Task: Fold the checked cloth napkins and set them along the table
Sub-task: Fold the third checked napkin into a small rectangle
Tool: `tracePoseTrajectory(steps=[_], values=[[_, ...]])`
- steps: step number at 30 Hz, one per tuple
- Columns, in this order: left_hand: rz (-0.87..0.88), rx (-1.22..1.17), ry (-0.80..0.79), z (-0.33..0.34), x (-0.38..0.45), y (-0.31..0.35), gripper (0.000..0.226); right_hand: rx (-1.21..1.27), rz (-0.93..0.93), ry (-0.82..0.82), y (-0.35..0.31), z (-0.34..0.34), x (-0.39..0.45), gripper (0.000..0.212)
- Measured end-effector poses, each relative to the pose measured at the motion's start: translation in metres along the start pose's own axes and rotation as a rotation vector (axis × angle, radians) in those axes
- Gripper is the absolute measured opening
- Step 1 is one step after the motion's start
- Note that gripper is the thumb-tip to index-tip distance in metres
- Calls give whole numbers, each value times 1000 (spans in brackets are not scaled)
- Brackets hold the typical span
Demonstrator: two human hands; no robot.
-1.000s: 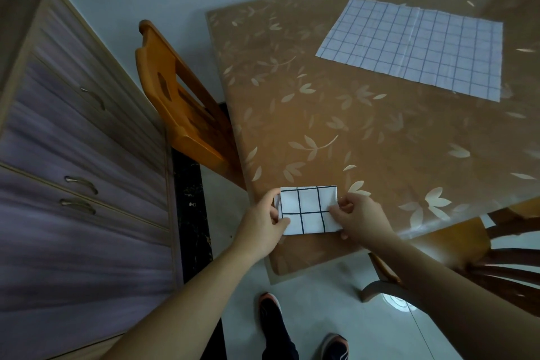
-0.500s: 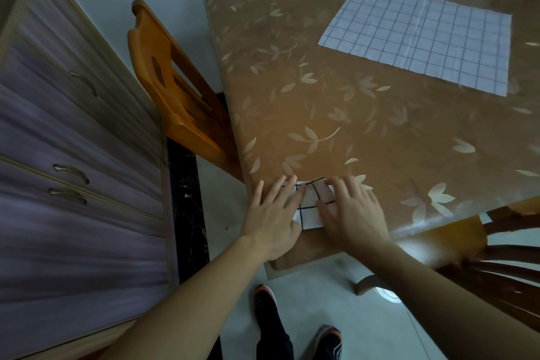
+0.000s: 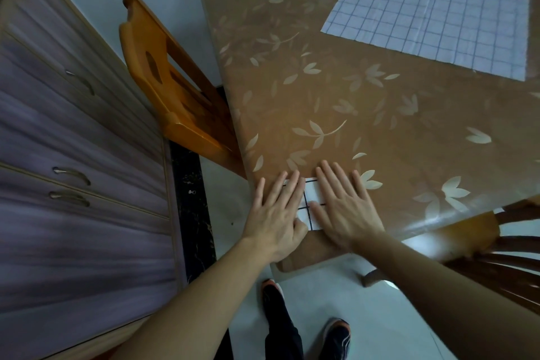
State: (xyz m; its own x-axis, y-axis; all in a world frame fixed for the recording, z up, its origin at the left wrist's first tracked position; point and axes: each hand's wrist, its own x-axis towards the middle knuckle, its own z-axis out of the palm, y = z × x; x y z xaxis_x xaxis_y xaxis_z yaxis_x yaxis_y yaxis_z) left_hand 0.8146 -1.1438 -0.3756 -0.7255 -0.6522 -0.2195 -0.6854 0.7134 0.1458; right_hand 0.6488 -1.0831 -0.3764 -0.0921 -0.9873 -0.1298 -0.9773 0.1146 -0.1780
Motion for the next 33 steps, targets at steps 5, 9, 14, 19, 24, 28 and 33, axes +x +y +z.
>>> tracePoseTrajectory(steps=[5, 9, 14, 19, 24, 28, 33], values=[[35, 47, -18, 1, 0, -10, 73, -86, 71, -41, 32, -4, -9, 75], [75, 93, -86, -7, -6, -21, 69, -82, 67, -55, 31, -4, -8, 82], [109, 94, -206, -22, -5, -26, 73, 78, 235, 38, 18, -12, -30, 73], [91, 68, -199, -28, -3, -23, 76, 230, 499, 102, 0, -16, -63, 38], [40, -29, -213, -34, 0, -17, 76, 363, 605, -17, -15, -31, -44, 31], [26, -111, -194, -40, 3, -15, 79, 589, 624, 32, -17, -40, -40, 12], [-11, -221, -157, -46, 9, -11, 94, 979, 744, 168, -22, -61, -24, 16]])
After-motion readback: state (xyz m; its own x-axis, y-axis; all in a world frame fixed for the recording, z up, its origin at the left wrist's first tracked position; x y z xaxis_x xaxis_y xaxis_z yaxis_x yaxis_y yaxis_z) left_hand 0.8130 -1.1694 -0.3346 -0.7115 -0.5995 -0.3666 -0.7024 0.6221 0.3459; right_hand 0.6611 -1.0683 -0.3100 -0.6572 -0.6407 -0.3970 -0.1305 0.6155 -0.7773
